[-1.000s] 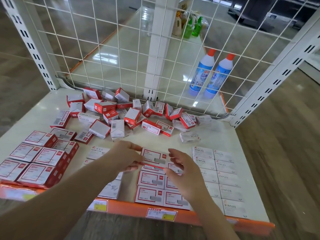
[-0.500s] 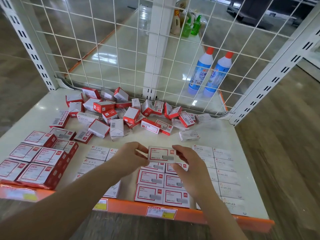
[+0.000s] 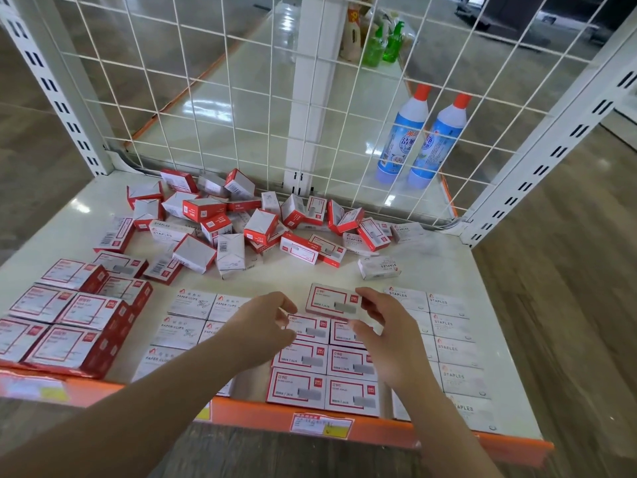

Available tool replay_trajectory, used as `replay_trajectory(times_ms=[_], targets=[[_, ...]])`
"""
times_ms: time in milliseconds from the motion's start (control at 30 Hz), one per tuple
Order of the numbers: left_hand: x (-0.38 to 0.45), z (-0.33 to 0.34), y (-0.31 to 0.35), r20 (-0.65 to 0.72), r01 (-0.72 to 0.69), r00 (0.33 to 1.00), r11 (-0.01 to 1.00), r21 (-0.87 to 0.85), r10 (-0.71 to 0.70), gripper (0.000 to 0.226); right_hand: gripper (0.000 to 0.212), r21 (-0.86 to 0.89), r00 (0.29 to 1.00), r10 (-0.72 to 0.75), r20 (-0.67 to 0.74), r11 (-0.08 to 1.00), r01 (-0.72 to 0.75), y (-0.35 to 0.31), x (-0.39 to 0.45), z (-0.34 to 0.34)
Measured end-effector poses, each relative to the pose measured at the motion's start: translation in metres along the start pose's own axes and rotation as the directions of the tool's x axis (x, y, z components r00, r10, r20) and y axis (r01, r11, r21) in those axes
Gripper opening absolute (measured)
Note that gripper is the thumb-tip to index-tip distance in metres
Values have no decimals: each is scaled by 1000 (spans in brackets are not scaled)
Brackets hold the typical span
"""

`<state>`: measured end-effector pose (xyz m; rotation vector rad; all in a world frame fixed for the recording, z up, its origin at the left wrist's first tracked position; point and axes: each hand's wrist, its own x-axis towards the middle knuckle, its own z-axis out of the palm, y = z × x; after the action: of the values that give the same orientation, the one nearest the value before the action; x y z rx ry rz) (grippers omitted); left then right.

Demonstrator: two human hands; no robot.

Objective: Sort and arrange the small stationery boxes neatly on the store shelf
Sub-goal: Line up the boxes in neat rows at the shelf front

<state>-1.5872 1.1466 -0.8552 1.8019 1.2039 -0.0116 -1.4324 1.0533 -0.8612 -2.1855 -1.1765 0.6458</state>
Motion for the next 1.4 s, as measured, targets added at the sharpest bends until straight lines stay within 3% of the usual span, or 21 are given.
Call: replay_trajectory(times_ms=[100,200,300,567,1000,1400], targets=[[-3,0,-3,15,-60,998,972,228,58,39,40,-2,1000,8,12,1000,-8,3,9,4],[-4,2,-7,53,-151,988,851,503,144,43,44,-51,999,7,53,999,-4,4,18,9],[-2,4,-13,65,-211,974,765,608,217,45,44,-97,997,-7,77,995,15,4,28,15],[5,5,-14,20,-219,968,798,561,252,37,45,-112,984,-34,174,992,54,2,39,26],[10,14,-13,-7,-213,962,767,605,273,44,46,-176,955,-42,294,980,97,1,47,24],[10,17,-8,-49,-133,985,910,393,165,35,50,-138,949,-52,312,985,99,6,42,27]])
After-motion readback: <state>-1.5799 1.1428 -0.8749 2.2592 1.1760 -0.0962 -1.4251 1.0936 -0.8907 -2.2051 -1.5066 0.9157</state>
